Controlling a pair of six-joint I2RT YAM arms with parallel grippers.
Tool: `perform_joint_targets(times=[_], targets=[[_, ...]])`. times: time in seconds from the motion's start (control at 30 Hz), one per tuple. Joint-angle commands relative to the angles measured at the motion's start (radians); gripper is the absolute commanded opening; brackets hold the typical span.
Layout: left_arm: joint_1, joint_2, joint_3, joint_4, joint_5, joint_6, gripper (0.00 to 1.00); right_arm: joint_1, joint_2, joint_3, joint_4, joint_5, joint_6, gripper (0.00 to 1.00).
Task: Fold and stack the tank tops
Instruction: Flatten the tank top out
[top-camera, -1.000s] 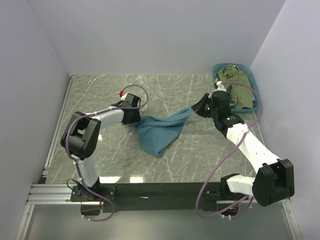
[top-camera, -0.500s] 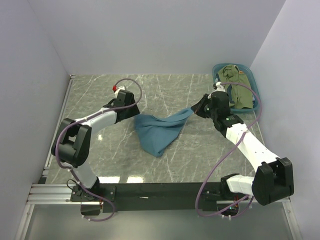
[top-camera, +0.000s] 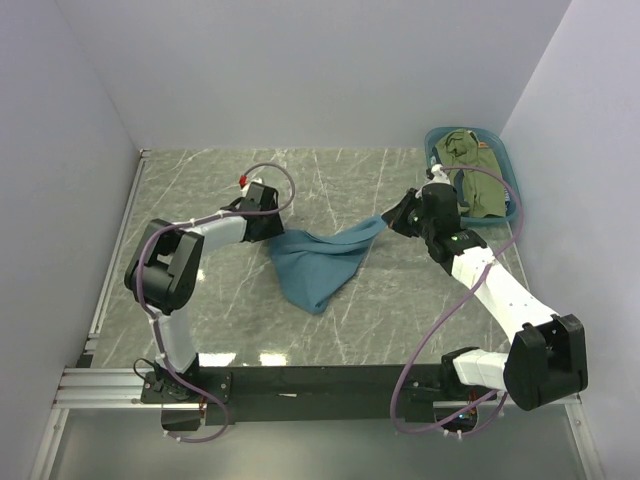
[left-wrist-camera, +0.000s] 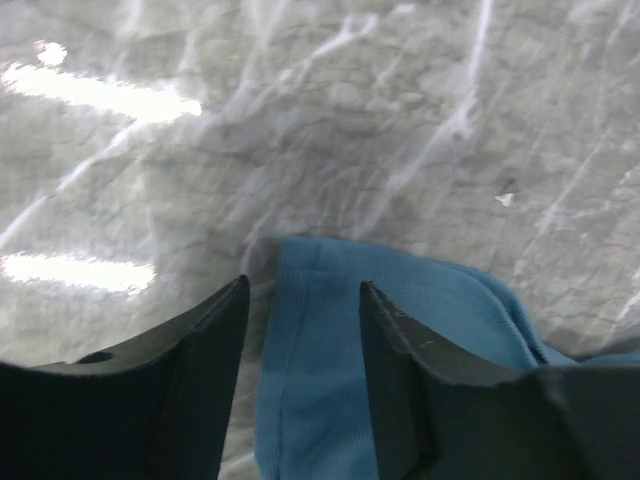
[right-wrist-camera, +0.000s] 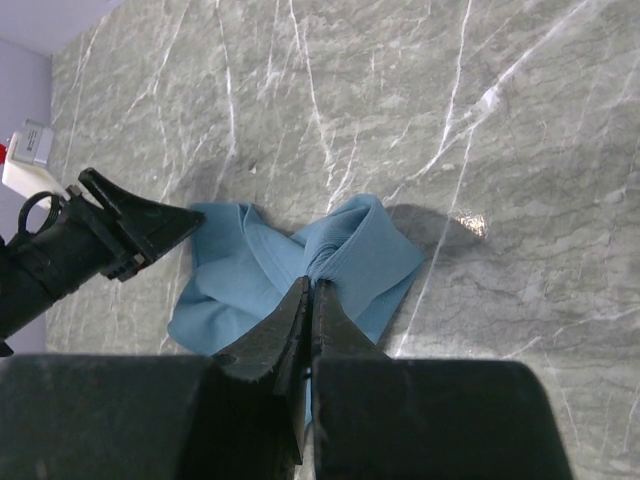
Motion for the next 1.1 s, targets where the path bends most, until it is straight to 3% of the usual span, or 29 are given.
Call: perform_joint_targets(times=[0.0, 0.17, 0.23, 0.4, 0.5, 0.73, 0.8, 0.83, 1.0, 1.07], targets=[[-0.014, 0.042, 0.036, -0.01, -0.005, 0.04, 0.52, -0.007, -0.011, -0.001, 0.016, 0.01, -0.01, 0.0], [-0.048, 0.099, 0.076, -0.085, -0.085, 0.054, 0.43, -0.008, -0.017, -0.004, 0.013, 0.016, -0.014, 0.0], [-0.065, 0.122, 0.089, -0.128, -0.137, 0.052, 0.35, -0.007, -0.012, -0.007, 0.018, 0.013, -0.013, 0.0], [-0.071, 0.117, 0.128, -0.193, -0.212, 0.042, 0.01, -0.01, -0.003, 0.016, 0.026, -0.001, -0.008, 0.0], [-0.066, 0.079, 0.229, -0.236, -0.243, 0.061, 0.01, -0.017, 0.031, 0.127, -0.002, -0.023, -0.003, 0.0], [-0.022, -0.029, 0.681, -0.314, -0.295, 0.179, 0.0, -0.031, 0.143, 0.548, -0.074, 0.002, -0.011, 0.0], [0.019, -0.026, 0.784, -0.283, -0.252, 0.21, 0.0, -0.05, 0.216, 0.698, -0.035, 0.005, -0.017, 0.0], [0.036, -0.013, 0.904, -0.277, -0.238, 0.225, 0.0, -0.059, 0.247, 0.752, -0.021, -0.004, -0.011, 0.0], [0.137, 0.103, 1.307, -0.155, 0.007, 0.239, 0.0, -0.132, 0.452, 1.121, 0.121, -0.104, 0.047, 0.0], [0.157, 0.071, 1.332, -0.04, 0.055, 0.25, 0.0, -0.134, 0.497, 1.285, 0.121, -0.116, 0.038, 0.0]])
